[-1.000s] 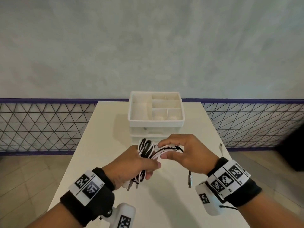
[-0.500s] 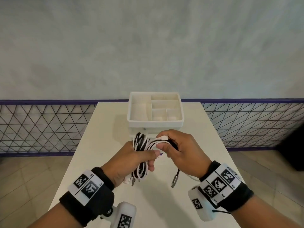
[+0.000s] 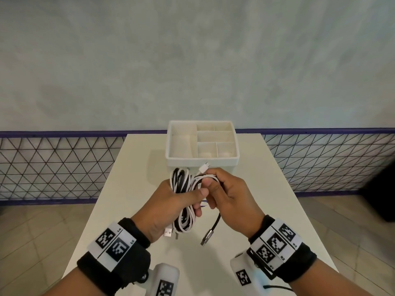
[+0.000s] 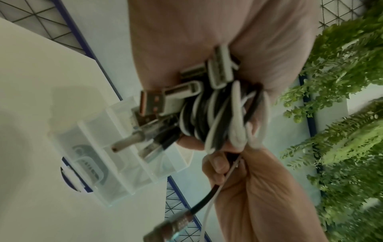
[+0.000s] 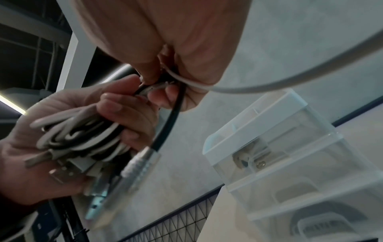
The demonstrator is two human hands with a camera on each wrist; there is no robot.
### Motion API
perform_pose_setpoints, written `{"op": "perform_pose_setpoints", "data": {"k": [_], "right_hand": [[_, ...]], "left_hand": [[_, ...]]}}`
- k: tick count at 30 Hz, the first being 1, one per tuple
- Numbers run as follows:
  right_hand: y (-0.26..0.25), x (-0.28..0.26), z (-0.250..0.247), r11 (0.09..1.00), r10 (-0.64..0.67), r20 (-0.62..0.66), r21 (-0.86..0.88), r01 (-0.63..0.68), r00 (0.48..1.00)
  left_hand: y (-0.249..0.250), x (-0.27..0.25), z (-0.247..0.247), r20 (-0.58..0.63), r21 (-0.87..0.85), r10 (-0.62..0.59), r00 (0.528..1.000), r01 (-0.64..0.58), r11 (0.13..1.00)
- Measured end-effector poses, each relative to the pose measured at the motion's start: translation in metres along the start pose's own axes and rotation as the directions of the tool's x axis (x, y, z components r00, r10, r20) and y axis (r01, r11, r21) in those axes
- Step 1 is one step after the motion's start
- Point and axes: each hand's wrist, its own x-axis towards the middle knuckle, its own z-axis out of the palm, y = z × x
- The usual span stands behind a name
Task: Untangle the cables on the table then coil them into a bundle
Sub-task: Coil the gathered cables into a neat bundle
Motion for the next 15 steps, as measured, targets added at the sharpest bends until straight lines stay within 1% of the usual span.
{"op": "perform_pose_setpoints", "data": {"k": [2, 4, 6, 9, 10, 11, 12, 15], "right_hand": [[-0.002, -0.001, 0.003, 1.0, -0.025, 0.007, 0.0, 0.025, 1.0], [-0.001, -0.002, 0.004, 0.999, -0.036, 0.002, -0.025, 0.036, 0.999], [0.0, -0.001, 0.003, 1.0, 0.009, -0.03, -0.03, -0.009, 1.0], [0.003, -0.002, 0.003, 0.993, 0.107, -0.069, 0.054, -0.103, 0.992], [0.003, -0.003, 0.004, 0.992, 0.116, -0.082, 0.057, -0.112, 0.99], [0.002, -0.004, 0.005, 0.994, 0.104, -0.094, 0.049, -0.1, 0.99], [-0.001, -0.004, 0.007, 0.998, 0.062, -0.106, 0.027, -0.059, 0.992], [-0.01, -0.004, 0.018, 0.993, -0.114, -0.091, -0.038, 0.111, 0.989]], "left_hand": [[-0.002, 0.0, 0.001, 0.001, 0.026, 0.0, 1.0, 0.0, 1.0], [-0.004, -0.001, 0.001, -0.008, 0.014, 0.011, 1.0, -0.011, 1.0], [-0.005, -0.002, 0.002, -0.041, -0.041, 0.024, 0.999, -0.026, 0.999], [-0.001, 0.002, -0.001, -0.156, -0.188, -0.017, 0.988, -0.012, 0.982], [-0.001, 0.003, -0.003, -0.183, -0.22, -0.028, 0.983, -0.014, 0.975], [-0.002, 0.004, -0.003, -0.197, -0.231, -0.028, 0.98, -0.018, 0.973], [-0.002, 0.004, -0.003, -0.195, -0.224, -0.028, 0.98, -0.017, 0.974], [-0.007, 0.001, 0.003, -0.162, -0.237, -0.025, 0.987, -0.015, 0.971]]}}
